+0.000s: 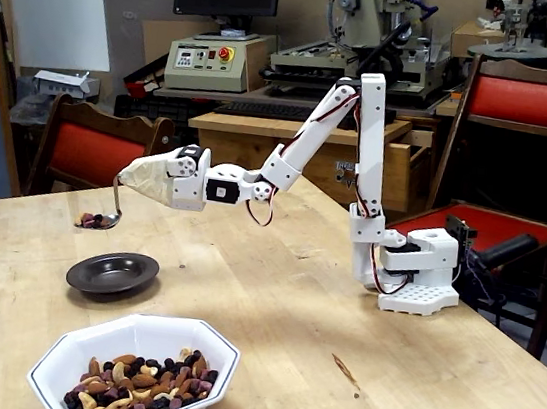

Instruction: Use spoon to take food

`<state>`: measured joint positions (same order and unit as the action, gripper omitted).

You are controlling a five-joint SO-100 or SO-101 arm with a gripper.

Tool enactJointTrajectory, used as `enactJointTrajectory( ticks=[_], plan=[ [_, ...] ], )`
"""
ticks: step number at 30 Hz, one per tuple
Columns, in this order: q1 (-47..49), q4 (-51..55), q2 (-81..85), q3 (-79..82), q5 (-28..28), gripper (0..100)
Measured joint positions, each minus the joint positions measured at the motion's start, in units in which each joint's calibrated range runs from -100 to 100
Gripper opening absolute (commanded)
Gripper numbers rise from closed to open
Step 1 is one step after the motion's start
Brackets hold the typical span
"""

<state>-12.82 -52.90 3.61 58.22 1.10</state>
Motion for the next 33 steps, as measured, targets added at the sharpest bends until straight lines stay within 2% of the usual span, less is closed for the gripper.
enactJointTrajectory(
  ticks=[25,33],
  plan=[
    [-0.4,0.0,0.0,0.0,0.0,4],
    [-0.8,0.0,0.0,5.1,0.0,4]
  ],
)
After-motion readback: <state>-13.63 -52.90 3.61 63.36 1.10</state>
